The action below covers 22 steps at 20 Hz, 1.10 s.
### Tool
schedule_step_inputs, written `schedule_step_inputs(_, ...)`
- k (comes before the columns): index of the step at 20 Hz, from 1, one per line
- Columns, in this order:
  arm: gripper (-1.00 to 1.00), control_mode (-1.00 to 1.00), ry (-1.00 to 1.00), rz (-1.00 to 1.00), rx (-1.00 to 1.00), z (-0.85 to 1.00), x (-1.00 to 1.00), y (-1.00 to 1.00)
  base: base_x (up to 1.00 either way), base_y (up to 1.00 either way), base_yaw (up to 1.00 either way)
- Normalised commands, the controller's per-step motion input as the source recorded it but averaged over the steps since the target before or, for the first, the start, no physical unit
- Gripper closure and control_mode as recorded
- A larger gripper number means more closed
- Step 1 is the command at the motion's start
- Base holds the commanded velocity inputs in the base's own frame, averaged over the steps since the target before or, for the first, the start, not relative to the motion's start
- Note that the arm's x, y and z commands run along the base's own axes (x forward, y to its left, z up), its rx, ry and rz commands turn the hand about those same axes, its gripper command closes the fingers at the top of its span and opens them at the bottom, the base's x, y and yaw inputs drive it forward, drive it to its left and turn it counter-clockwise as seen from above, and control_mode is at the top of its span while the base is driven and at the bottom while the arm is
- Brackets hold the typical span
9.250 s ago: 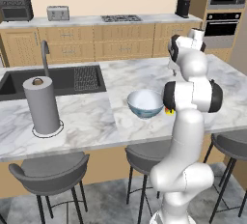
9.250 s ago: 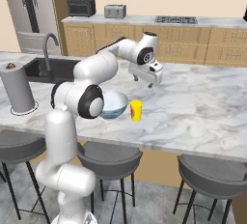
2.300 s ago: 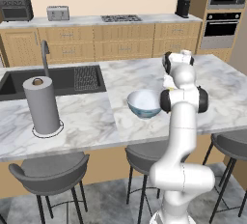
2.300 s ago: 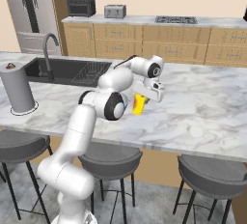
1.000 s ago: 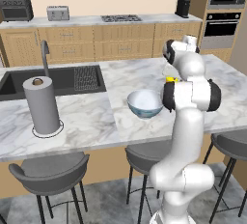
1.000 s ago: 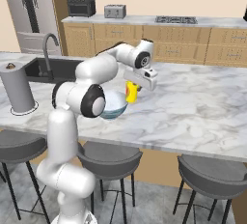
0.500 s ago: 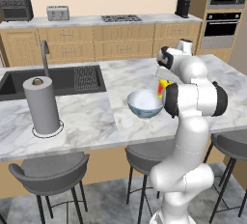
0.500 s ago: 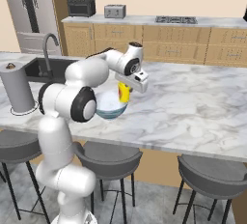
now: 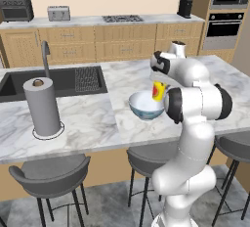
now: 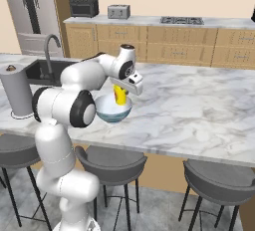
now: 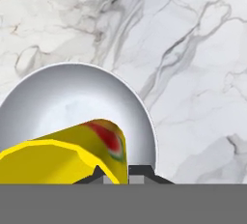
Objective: Place the cup inside the bowl on the dining table and move the bowl to any counter.
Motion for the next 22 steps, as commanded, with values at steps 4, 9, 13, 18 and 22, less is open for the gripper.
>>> schedule_step_inputs(4,1.0,-1.0,0.0,0.0,0.0,0.0,0.21,0.09,0.0,0.0,0.0)
schedule_step_inputs(9,1.0,-1.0,0.02,0.0,0.0,-0.02,0.18,0.04,0.0,0.0,0.0)
schedule_step_inputs(13,1.0,-1.0,0.06,0.01,0.0,-0.14,0.12,0.19,0.0,0.0,0.0)
schedule_step_inputs(18,1.0,-1.0,0.07,0.02,0.0,-0.14,0.15,0.25,0.0,0.0,0.0)
schedule_step_inputs(22,1.0,-1.0,0.05,0.03,0.0,-0.03,0.02,0.13,0.0,0.0,0.0)
